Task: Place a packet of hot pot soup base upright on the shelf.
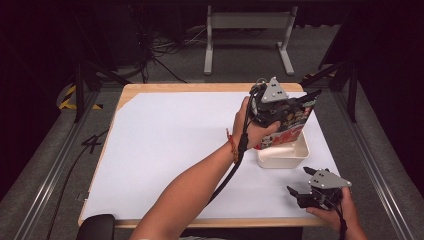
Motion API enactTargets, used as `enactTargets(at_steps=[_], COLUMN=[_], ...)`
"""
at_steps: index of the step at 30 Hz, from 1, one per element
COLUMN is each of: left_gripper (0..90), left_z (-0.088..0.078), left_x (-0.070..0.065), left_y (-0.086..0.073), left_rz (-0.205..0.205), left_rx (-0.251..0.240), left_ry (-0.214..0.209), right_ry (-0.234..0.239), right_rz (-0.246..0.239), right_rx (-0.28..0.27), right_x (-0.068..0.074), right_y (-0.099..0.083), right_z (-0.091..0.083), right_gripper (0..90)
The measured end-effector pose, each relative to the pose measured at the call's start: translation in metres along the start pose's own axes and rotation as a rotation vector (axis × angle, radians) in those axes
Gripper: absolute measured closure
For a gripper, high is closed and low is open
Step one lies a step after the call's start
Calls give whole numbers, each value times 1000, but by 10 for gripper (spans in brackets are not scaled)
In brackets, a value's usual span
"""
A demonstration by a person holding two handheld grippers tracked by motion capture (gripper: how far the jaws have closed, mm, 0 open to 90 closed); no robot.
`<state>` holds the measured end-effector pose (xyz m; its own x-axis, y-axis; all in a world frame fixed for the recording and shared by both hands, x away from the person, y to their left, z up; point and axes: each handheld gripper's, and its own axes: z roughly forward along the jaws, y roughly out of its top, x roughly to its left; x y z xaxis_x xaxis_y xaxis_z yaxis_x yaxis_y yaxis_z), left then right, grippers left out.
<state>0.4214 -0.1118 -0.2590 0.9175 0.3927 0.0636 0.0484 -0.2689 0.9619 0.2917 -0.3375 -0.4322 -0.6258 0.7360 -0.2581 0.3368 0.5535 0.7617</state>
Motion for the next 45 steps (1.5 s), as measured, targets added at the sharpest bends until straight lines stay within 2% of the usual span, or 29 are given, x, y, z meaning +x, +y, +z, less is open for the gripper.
enactTargets(at_steps=[1, 3, 6, 8, 10, 17, 25, 27, 28, 29, 30, 31, 33, 40, 45], left_gripper=[899, 899, 899, 899, 899, 898, 897, 895, 894, 894, 893, 894, 894, 891, 888], left_z=[0, -1, -3, -4, -4, 2, 11, 14, 14, 20, 20, 22, 20, 21, 20], left_x=[0, -1, -5, -7, -9, -14, -4, -1, -1, 1, 1, 5, 8, 4, 6], left_y=[0, 0, 2, 6, 8, 3, -14, -19, -19, -26, -26, -35, -38, -38, -39], left_rz=[0, -40, -24, -43, -27, -29, -48, -34, -34, -22, -22, -58, -70, -33, -28], left_rx=[0, -7, 0, -3, 5, 26, 35, 65, 65, 101, 101, 77, 67, 68, 66], left_ry=[0, -5, 10, 1, 3, 12, 11, 14, 14, 22, 22, 2, -1, 1, -8], right_ry=[1, 1, 1, 2, 3, 6, 2, 3, 3, 4, 3, 2, -1, 2, -11], right_rz=[0, -2, -1, -6, -5, -9, -5, -8, -8, -8, -9, -12, -11, -17, -10], right_rx=[0, 2, 2, 5, 5, 8, 3, 4, 4, 7, 6, 4, 2, 8, -2], right_x=[0, 0, 0, 1, 0, 1, 0, 1, 1, 1, 1, 1, 1, 2, 1], right_y=[0, 0, 0, 0, 0, 1, 0, 1, 1, 1, 1, 1, 1, 1, 1], right_z=[0, 0, 1, 1, 1, 1, 1, 0, 0, 1, 1, 0, 0, 1, -1], right_gripper=[155, 155, 155, 155, 155, 155, 155, 156, 156, 156, 155, 155, 156, 156, 160])
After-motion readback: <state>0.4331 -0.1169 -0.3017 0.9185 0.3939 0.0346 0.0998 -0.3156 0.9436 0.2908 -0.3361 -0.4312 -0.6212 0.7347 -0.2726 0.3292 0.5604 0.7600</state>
